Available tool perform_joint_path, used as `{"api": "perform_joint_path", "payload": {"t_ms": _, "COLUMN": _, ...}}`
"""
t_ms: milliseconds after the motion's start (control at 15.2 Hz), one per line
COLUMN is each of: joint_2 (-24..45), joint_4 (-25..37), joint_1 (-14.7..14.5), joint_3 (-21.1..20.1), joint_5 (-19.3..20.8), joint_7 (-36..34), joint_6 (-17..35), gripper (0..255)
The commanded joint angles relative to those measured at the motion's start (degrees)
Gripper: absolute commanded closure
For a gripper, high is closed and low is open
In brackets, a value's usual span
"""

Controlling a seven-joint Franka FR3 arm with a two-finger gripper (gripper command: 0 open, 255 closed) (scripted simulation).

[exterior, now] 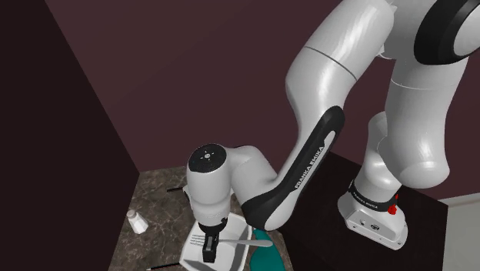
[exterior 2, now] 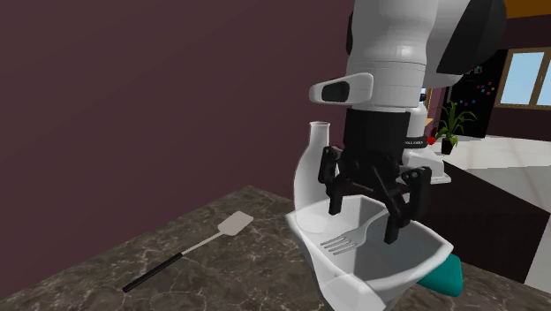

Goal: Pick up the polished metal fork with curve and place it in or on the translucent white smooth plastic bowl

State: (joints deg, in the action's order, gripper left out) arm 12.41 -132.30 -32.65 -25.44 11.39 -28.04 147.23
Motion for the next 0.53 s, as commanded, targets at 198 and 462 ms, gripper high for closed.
{"api": "perform_joint_path", "payload": {"t_ms": 198, "joint_2": -3.63, "joint_4": 0.08, "joint_1": 0.9, "joint_3": -1.28, "joint_5": -3.17, "joint_7": 2.22, "joint_6": -3.25, "gripper": 0}}
{"api": "perform_joint_path", "payload": {"t_ms": 462, "joint_2": -6.74, "joint_4": 0.46, "joint_1": 1.33, "joint_3": -1.94, "joint_5": -5.8, "joint_7": 4.06, "joint_6": -6.31, "gripper": 0}}
